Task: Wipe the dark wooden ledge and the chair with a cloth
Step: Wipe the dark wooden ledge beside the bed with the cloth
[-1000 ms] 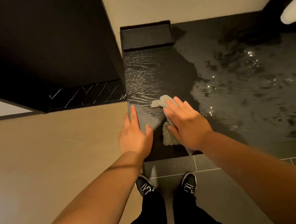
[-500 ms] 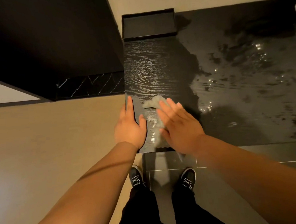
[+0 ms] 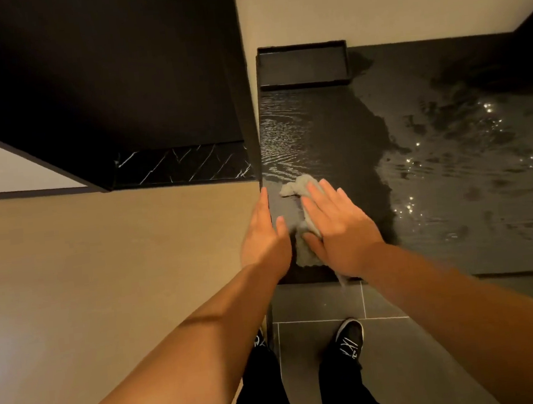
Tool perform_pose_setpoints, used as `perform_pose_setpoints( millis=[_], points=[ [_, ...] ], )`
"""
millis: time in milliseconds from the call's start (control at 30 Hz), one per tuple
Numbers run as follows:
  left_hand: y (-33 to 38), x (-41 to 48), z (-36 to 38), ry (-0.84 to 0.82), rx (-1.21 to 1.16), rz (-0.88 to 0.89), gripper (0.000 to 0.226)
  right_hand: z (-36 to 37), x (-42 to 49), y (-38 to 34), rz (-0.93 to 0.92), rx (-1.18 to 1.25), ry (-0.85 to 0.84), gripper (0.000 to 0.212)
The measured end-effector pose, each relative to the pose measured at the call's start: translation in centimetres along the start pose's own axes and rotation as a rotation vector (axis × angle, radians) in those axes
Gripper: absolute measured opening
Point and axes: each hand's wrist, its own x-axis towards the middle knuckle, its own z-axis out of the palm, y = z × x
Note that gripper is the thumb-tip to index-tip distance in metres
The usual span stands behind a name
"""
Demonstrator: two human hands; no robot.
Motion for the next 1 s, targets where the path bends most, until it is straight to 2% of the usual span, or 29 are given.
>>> perform_pose_setpoints(
  millis=[100,200,267,400,467,533,600,700,767,833,900,1000],
  points=[
    [-1.8,-0.7,-2.0,-0.128,-0.003,-0.032,0.068,-0.6,4.1,-0.1,0.169,-0.008,-0.045,0.074],
    [-3.8,-1.3,-4.5,-0.234,0.231,-0.006,0.067,-1.1,7.9,-2.1,0.252,-0.003,-0.06,0.072],
    [-5.3,-1.2,-6.1,-0.256,0.317,0.016,0.065,-1.0,8.4,-3.3,0.18,-0.017,-0.066,0.071],
    [-6.7,-0.3,-8.5,-0.32,0.582,0.085,0.06,0.3,3.2,-5.0,-0.103,-0.033,-0.069,0.066],
    [-6.6,0.3,-9.0,-0.341,0.751,0.117,0.058,0.1,0.9,-4.5,-0.225,-0.056,-0.151,0.067],
    [-6.2,0.6,-9.1,-0.329,0.773,0.114,0.058,-0.7,1.1,-3.4,-0.257,-0.125,-0.263,0.074],
    [-5.7,0.6,-9.0,-0.315,0.725,0.1,0.059,-1.3,3.0,-2.9,-0.131,-0.149,-0.251,0.078],
    [-5.6,0.2,-8.7,-0.334,0.699,0.072,0.057,-1.9,5.8,-4.8,0.17,-0.086,-0.183,0.075],
    [-5.8,-0.1,-8.6,-0.388,0.751,0.069,0.056,-1.2,5.7,-7.6,0.23,-0.061,-0.174,0.073],
    [-6.0,-0.3,-8.5,-0.446,0.81,0.074,0.054,-0.2,3.6,-9.9,0.106,0.003,-0.071,0.07],
    [-6.0,-0.6,-8.6,-0.467,0.841,0.08,0.053,1.3,0.2,-10.2,-0.112,0.053,0.074,0.059],
    [-5.9,-0.8,-8.6,-0.461,0.833,0.076,0.053,1.2,-1.1,-7.8,-0.279,-0.101,-0.112,0.064]
  ],
)
